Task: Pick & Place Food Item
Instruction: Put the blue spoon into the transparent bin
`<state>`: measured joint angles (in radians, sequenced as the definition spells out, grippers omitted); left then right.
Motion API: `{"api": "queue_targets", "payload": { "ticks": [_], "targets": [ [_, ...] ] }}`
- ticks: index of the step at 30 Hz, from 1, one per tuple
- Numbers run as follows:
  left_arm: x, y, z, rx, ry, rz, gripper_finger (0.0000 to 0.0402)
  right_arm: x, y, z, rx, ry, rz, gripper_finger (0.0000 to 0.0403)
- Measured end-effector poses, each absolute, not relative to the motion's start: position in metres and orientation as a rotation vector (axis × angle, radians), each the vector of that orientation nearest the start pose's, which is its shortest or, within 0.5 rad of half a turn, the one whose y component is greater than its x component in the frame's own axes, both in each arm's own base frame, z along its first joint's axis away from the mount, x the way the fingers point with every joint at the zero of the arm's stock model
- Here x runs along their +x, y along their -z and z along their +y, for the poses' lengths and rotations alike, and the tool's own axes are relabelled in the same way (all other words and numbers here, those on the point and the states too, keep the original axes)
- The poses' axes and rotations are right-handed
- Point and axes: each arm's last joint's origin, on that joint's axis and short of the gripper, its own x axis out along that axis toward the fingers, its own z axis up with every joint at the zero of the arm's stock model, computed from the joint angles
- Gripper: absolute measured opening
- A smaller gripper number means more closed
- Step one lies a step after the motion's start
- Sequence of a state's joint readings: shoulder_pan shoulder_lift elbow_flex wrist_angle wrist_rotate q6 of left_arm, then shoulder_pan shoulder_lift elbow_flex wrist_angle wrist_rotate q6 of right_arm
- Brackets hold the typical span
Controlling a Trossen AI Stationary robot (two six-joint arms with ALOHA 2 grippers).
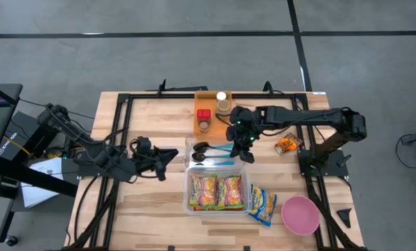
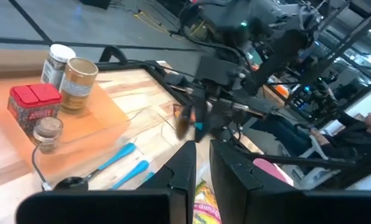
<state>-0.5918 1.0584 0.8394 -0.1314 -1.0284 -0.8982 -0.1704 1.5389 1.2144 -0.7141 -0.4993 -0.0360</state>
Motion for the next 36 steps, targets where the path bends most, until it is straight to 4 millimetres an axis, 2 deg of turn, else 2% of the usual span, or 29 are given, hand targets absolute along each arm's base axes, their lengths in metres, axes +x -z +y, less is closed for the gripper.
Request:
{"api": "queue_targets", "payload": {
  "ticks": [6, 15, 20, 24, 36],
  "targets": [
    [0.181, -0.322, -0.104, -0.654, -0.478, -0.01, 0.004, 0.321, -0.248, -0.042, 0.293, -0.326, 1.007, 0.0],
    [0.159, -0.332, -0.105, -0.669, -0.483, -0.063, 0.004, 0.335, -0.225, -0.051, 0.237, -0.272, 1.157, 0.0],
    [0.157, -0.332, -0.109, -0.669, -0.467, -0.06, 0.004, 0.336, -0.213, -0.064, 0.27, -0.227, 1.211, 0.0],
    [0.157, -0.332, -0.11, -0.667, -0.466, -0.059, 0.004, 0.338, -0.205, -0.066, 0.282, -0.222, 1.241, 0.0],
    [0.157, -0.332, -0.109, -0.667, -0.475, -0.065, 0.004, 0.338, -0.204, -0.069, 0.266, -0.195, 1.244, 0.0]
  ]
}}
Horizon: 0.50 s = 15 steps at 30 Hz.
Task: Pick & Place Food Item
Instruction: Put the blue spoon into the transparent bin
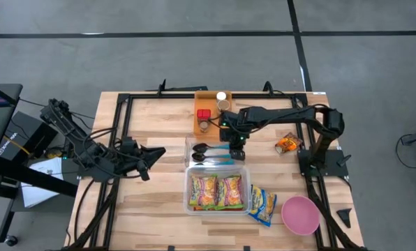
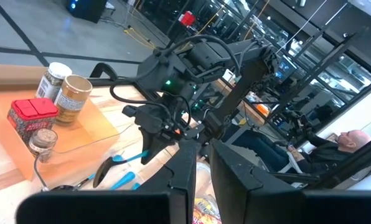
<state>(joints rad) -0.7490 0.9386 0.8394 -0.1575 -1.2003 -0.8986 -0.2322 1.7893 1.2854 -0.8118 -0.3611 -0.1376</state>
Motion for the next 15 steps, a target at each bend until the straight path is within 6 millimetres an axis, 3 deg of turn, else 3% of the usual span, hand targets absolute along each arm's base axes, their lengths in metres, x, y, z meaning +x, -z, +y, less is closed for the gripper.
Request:
{"api": "queue_targets", "payload": {
  "ticks": [15],
  "targets": [
    [0.157, -0.3321, -0.1091, -0.675, -0.479, -0.069, 0.004, 0.3413, -0.2045, -0.0741, 0.191, -0.152, 1.21, 0.0]
  ]
}}
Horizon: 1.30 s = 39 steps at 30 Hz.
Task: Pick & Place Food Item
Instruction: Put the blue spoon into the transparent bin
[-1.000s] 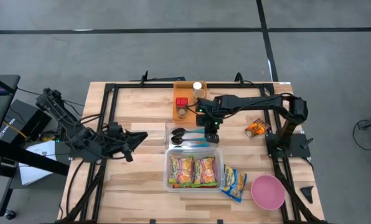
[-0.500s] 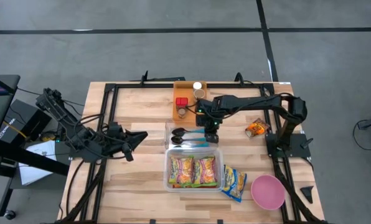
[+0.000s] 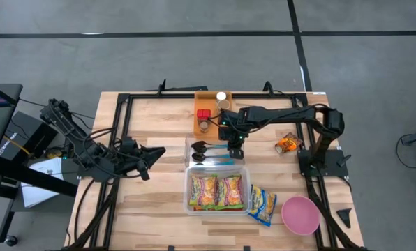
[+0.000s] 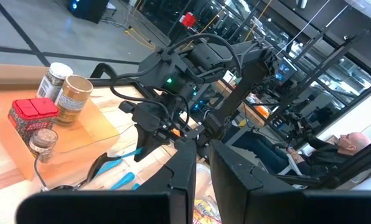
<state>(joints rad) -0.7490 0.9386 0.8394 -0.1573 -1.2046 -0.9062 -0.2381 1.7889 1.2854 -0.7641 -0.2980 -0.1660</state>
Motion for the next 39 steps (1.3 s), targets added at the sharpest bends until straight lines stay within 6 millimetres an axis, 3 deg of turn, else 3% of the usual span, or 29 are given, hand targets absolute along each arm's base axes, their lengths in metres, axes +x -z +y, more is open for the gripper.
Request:
{"api": "queue_targets", "payload": {
  "ticks": [27, 35, 39],
  "targets": [
    [0.157, -0.332, -0.109, -0.687, -0.479, -0.073, 0.004, 0.34, -0.204, -0.071, 0.195, -0.144, 1.238, 0.0],
    [0.157, -0.332, -0.109, -0.689, -0.48, -0.073, 0.004, 0.346, -0.18, -0.07, 0.228, -0.124, 1.325, 0.0],
    [0.157, -0.332, -0.109, -0.691, -0.479, -0.073, 0.004, 0.349, -0.18, -0.068, 0.198, -0.108, 1.311, 0.0]
  ]
}}
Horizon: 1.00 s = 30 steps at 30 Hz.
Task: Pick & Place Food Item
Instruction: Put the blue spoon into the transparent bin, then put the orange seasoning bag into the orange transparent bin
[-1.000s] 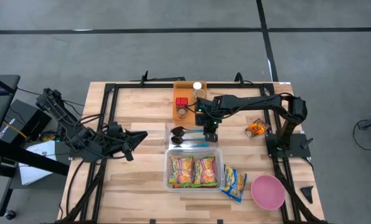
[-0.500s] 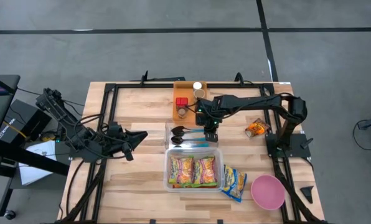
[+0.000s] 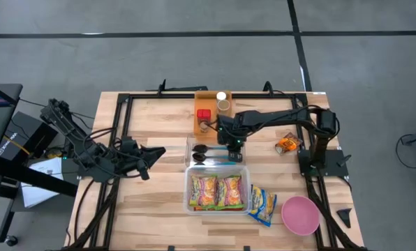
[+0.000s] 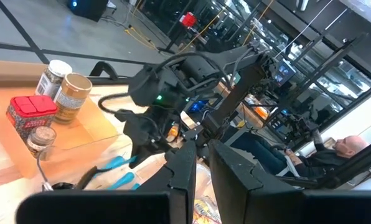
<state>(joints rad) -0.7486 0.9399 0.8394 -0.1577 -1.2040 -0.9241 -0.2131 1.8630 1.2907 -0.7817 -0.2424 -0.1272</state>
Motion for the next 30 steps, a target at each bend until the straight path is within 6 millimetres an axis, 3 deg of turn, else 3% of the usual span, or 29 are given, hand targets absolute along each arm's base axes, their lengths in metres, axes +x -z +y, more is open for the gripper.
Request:
{"api": "queue_targets", "payload": {
  "ticks": [6, 19, 26, 30],
  "targets": [
    [0.157, -0.332, -0.109, -0.692, -0.478, -0.073, 0.004, 0.349, -0.18, -0.066, 0.21, -0.124, 1.307, 0.0006],
    [0.158, -0.331, -0.11, -0.688, -0.477, -0.069, 0.004, 0.351, -0.183, -0.067, 0.261, -0.078, 1.273, 0.0069],
    [0.16, -0.329, -0.112, -0.672, -0.479, -0.06, 0.004, 0.342, -0.213, -0.075, 0.253, -0.02, 1.186, 0.0076],
    [0.162, -0.326, -0.114, -0.658, -0.483, -0.051, 0.004, 0.329, -0.241, -0.082, 0.287, 0.038, 1.104, 0.0077]
  ]
}}
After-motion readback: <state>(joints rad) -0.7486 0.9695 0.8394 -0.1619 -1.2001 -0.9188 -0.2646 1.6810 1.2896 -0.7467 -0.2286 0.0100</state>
